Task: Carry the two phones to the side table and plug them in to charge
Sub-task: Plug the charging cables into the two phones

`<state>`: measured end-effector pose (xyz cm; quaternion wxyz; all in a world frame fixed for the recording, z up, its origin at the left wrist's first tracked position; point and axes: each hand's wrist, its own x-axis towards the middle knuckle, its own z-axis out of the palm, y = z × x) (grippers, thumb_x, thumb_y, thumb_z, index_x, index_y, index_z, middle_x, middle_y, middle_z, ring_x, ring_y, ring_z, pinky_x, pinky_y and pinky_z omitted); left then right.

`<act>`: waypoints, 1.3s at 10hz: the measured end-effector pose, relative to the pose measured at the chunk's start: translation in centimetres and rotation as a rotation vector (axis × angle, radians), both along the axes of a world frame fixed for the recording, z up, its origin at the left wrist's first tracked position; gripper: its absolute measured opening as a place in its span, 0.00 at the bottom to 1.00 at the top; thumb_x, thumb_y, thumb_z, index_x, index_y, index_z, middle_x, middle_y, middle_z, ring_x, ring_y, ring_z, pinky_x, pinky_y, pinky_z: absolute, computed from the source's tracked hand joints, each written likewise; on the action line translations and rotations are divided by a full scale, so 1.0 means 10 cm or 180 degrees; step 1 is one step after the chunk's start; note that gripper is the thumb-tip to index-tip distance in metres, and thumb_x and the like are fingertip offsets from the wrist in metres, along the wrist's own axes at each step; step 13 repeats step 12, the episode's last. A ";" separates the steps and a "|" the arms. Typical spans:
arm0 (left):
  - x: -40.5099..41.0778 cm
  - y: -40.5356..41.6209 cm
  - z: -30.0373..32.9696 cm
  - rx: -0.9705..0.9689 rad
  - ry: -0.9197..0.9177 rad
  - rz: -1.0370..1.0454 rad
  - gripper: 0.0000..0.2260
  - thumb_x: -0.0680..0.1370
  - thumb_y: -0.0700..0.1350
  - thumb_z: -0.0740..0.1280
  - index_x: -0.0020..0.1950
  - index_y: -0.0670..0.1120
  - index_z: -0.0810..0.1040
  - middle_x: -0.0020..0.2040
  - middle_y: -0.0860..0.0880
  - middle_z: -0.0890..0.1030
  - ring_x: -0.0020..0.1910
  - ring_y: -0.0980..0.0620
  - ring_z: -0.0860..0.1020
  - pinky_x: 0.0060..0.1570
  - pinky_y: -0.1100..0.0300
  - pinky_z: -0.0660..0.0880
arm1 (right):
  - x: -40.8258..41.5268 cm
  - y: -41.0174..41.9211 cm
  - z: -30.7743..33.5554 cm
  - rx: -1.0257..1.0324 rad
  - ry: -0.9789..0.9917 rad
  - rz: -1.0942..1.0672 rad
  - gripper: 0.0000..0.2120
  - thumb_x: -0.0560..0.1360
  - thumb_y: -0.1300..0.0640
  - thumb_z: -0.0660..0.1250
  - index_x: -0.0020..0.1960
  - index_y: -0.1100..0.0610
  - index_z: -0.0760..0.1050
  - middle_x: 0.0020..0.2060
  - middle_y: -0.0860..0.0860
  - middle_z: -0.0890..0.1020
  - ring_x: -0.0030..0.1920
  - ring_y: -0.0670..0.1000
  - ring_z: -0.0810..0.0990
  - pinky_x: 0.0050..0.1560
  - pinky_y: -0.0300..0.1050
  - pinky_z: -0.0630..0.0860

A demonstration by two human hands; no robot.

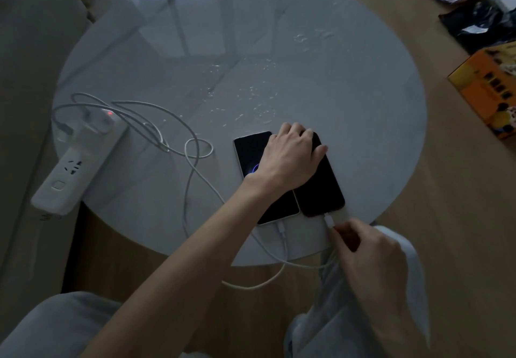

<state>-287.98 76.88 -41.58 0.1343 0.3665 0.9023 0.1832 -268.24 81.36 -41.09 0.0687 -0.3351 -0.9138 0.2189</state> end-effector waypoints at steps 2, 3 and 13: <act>-0.04 0.03 0.02 0.0037 -0.0004 0.0130 0.21 0.82 0.54 0.54 0.65 0.43 0.76 0.64 0.45 0.76 0.66 0.44 0.69 0.62 0.49 0.69 | 0.02 0.01 -0.02 0.0138 -0.0100 0.0156 0.08 0.71 0.54 0.75 0.36 0.52 0.78 0.29 0.43 0.74 0.29 0.45 0.71 0.28 0.31 0.59; -0.05 0.04 0.03 0.0078 -0.0022 0.0171 0.20 0.83 0.54 0.54 0.64 0.44 0.77 0.63 0.45 0.77 0.65 0.44 0.69 0.62 0.49 0.69 | 0.01 0.02 -0.04 0.0156 -0.0123 0.0264 0.07 0.72 0.54 0.74 0.38 0.53 0.78 0.31 0.47 0.80 0.30 0.47 0.73 0.29 0.36 0.63; 0.10 -0.15 0.11 0.0159 0.0226 -0.0146 0.24 0.81 0.56 0.58 0.72 0.43 0.68 0.73 0.43 0.70 0.71 0.44 0.66 0.69 0.52 0.63 | -0.09 0.02 0.00 -0.0014 0.0035 0.0236 0.12 0.70 0.40 0.70 0.39 0.47 0.73 0.34 0.43 0.78 0.32 0.47 0.77 0.30 0.41 0.68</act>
